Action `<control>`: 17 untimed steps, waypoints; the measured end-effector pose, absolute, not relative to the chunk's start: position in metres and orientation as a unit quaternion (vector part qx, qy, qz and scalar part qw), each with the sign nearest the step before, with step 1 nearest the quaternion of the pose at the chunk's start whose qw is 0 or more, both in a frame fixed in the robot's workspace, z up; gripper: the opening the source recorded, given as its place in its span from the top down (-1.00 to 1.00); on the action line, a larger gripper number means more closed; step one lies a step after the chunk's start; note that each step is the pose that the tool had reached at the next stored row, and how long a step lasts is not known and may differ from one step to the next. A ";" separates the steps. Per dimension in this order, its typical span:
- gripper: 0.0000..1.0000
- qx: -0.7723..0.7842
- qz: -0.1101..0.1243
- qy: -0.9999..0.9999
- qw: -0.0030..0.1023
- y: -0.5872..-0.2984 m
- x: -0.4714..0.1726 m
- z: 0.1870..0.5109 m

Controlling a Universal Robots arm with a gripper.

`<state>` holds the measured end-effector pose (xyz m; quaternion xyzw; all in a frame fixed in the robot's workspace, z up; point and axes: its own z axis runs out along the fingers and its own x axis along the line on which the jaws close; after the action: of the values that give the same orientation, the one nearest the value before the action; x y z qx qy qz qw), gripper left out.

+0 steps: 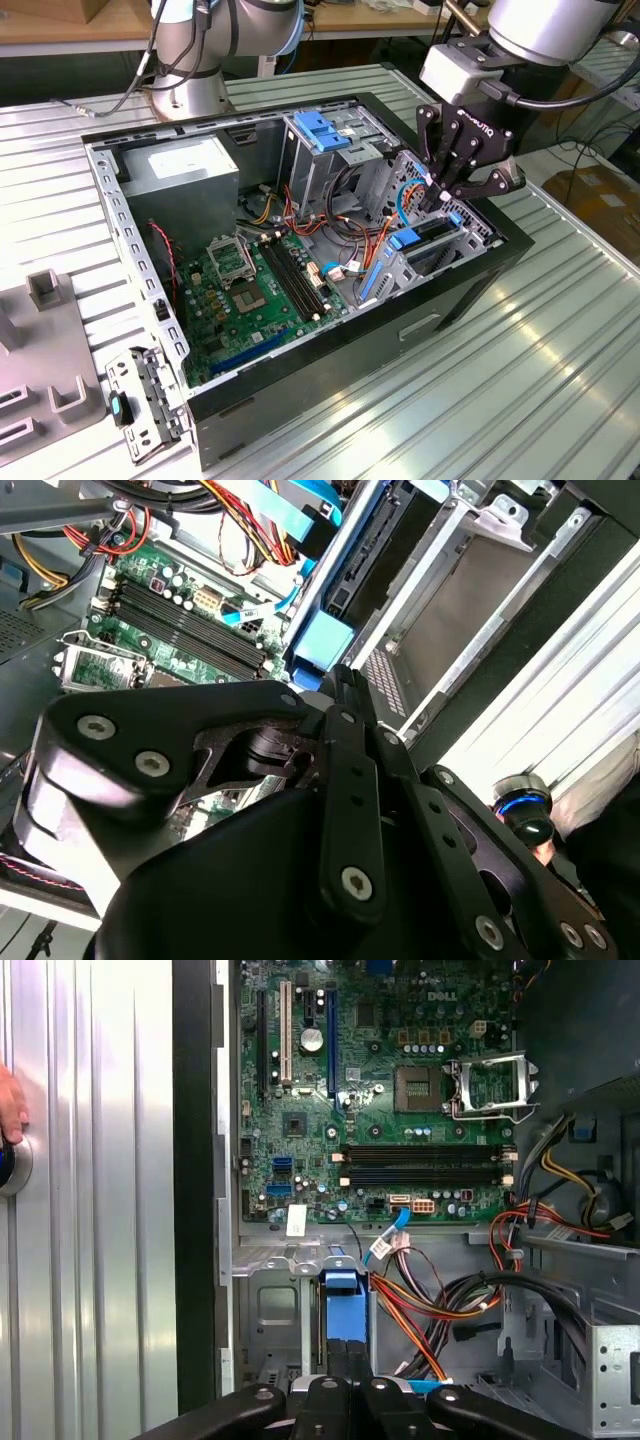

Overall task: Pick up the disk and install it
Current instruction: 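Insert the disk into the insertion slot, then insert the first disk wire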

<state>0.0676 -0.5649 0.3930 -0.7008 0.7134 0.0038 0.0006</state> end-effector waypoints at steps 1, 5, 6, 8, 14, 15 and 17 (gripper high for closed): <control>0.79 -0.701 0.004 0.713 0.001 -0.565 0.068 0.393; 0.79 -0.701 0.004 0.713 0.001 -0.565 0.068 0.393; 0.79 -0.701 0.004 0.713 0.001 -0.565 0.068 0.393; 0.79 -0.701 0.004 0.713 0.001 -0.565 0.068 0.393; 0.79 -0.701 0.004 0.713 0.001 -0.565 0.070 0.392; 0.79 -0.701 0.004 0.713 0.001 -0.565 0.071 0.392; 0.79 -0.701 0.004 0.713 0.001 -0.565 0.075 0.392</control>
<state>0.0747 -0.5649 0.3918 -0.7008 0.7134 0.0038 0.0006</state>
